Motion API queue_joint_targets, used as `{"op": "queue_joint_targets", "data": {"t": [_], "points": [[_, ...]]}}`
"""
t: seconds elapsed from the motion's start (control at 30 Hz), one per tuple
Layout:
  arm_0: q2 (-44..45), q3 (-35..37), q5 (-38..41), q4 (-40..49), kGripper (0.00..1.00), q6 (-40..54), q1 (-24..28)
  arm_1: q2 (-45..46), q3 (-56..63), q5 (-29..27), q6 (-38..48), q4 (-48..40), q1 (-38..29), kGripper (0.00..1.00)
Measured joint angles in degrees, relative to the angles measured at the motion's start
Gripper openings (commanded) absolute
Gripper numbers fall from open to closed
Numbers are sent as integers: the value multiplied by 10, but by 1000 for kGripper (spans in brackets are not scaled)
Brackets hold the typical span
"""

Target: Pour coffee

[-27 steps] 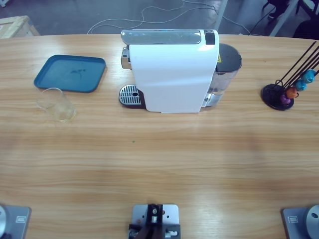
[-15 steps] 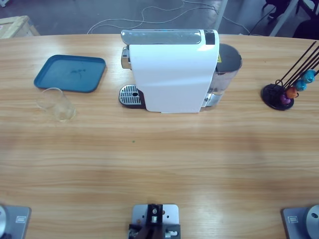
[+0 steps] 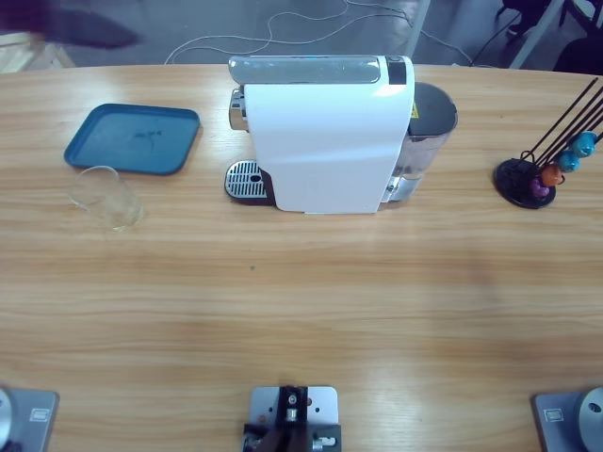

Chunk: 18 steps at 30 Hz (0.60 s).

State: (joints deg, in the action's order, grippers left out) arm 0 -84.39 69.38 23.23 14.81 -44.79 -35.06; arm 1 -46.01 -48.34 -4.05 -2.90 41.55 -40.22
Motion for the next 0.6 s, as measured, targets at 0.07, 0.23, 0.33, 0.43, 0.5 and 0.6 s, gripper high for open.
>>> {"op": "queue_joint_targets", "data": {"t": [0.07, 0.23, 0.33, 0.43, 0.5, 0.6], "points": [[-39, 1, 15, -46, 881, -24, 3, 0, 0, 0, 0, 0, 0, 1000], [-82, 1, 24, -73, 850, -52, 12, 10, 2, 0, 0, -4, 0, 1000], [-90, 1, 24, -73, 849, -52, 12, 13, 3, 0, 1, -4, 0, 1000], [-95, -4, 24, -73, 849, -52, 12, 14, 3, -1, 1, -4, 0, 1000], [-100, -6, 24, -73, 849, -52, 12, 14, 3, -1, 1, -4, 0, 1000], [-110, -6, 25, -73, 757, -52, 12, 14, 3, -1, 1, -4, 0, 1000]]}}
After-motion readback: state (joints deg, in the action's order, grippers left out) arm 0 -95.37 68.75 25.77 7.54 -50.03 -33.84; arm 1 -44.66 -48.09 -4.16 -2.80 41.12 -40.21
